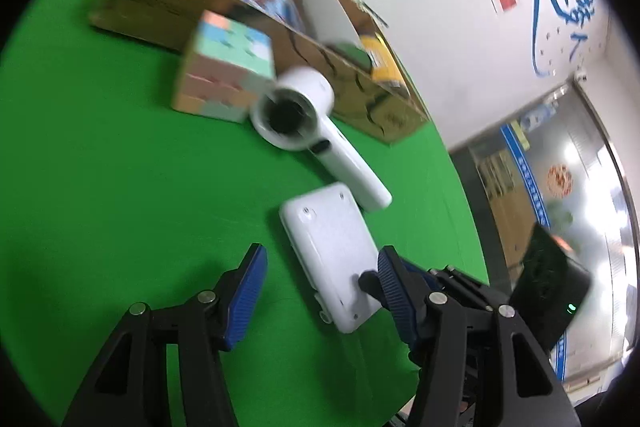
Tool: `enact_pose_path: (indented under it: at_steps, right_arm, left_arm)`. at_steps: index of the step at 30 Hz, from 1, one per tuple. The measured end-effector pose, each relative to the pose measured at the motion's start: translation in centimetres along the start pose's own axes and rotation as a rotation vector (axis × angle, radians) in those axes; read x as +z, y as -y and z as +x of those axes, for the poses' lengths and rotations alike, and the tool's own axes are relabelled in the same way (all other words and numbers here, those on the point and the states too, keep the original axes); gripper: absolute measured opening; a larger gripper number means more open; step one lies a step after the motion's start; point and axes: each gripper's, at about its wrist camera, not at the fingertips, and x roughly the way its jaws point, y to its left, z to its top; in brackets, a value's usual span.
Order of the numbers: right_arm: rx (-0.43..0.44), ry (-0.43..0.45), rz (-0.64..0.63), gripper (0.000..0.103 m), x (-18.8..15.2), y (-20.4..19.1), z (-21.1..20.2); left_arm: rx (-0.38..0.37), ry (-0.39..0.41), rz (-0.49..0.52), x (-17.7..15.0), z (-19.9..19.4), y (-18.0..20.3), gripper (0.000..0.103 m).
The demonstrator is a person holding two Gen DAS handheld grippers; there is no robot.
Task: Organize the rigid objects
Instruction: 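Lift the white pad with both tools and carry it toward the box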
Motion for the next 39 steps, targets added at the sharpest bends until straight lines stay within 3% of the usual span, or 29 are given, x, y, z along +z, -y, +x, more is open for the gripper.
enact_pose_path:
  at_steps: [2, 3, 4, 6, 8, 13, 17, 19, 20, 21, 24, 27, 28, 32, 34, 39]
  right_arm:
    - [0.054, -0.027, 0.07, 0.044, -0.2, 0.6, 0.5]
    - [0.066, -0.041, 0.094, 0.064, -0.4, 0.8, 0.8]
    - [0.074, -0.051, 0.109, 0.072, -0.5, 0.8, 1.2]
    - [0.081, -0.054, 0.097, 0.072, -1.0, 0.3, 1.6]
    - [0.049, -0.05, 0.04, 0.065, -1.1, -0.6, 1.7]
    - [-0.048, -0.008, -0.091, 0.063, -1.7, -2.1, 1.3]
    - [-0.297, 0.053, -0.309, 0.063, -2.3, -4.1, 0.9]
    - [-0.438, 0.076, -0.495, 0.063, -2.9, -6.1, 1.4]
    - [-0.463, 0.084, -0.569, 0.063, -3.3, -7.2, 1.5]
    - [-0.449, 0.088, -0.589, 0.064, -3.3, -7.7, 1.5]
    - [-0.228, 0.149, -0.583, 0.066, -3.4, -9.1, -0.3]
    - [-0.083, 0.231, -0.519, 0.071, -3.0, -8.7, -2.5]
    - [-0.057, 0.236, -0.484, 0.071, -2.7, -8.2, -2.8]
    - [0.016, 0.116, -0.268, 0.071, -1.1, -4.6, -1.4]
    - [0.042, 0.066, -0.17, 0.071, -0.9, -3.0, -0.7]
    - [0.075, 0.051, -0.17, 0.07, -1.2, -3.5, 0.0]
  left_arm:
    - [0.006, 0.007, -0.015, -0.2, -0.5, -0.5, 0.057]
    - [0.01, 0.005, -0.021, -0.4, -0.6, -0.8, 0.057]
    - [0.02, -0.003, -0.026, -0.6, -0.4, -1.0, 0.057]
    - [0.031, -0.024, -0.033, -1.0, 0.5, -0.9, 0.057]
    - [0.037, -0.049, -0.037, -1.4, 1.3, -0.8, 0.057]
    - [0.047, -0.053, -0.012, -1.4, 1.5, -0.2, 0.057]
    - [0.04, -0.03, -0.008, -1.0, 0.9, 0.1, 0.057]
    - [0.049, -0.014, -0.004, -0.8, 0.6, 0.2, 0.057]
    - [0.051, -0.007, -0.006, -0.7, 0.5, 0.1, 0.057]
    - [0.05, -0.002, -0.012, -0.7, 0.3, -0.1, 0.057]
    - [0.058, 0.006, -0.035, -0.7, 0.0, -0.7, 0.057]
    - [0.052, -0.008, -0.067, -0.9, -0.6, -1.7, 0.057]
    - [0.05, -0.012, -0.074, -1.1, -0.6, -1.8, 0.057]
    - [0.055, -0.05, -0.092, -1.6, 0.2, -2.1, 0.057]
    - [0.022, -0.081, -0.105, -1.6, 1.2, -2.2, 0.057]
    - [-0.056, -0.114, -0.131, -1.5, 2.8, -1.6, 0.055]
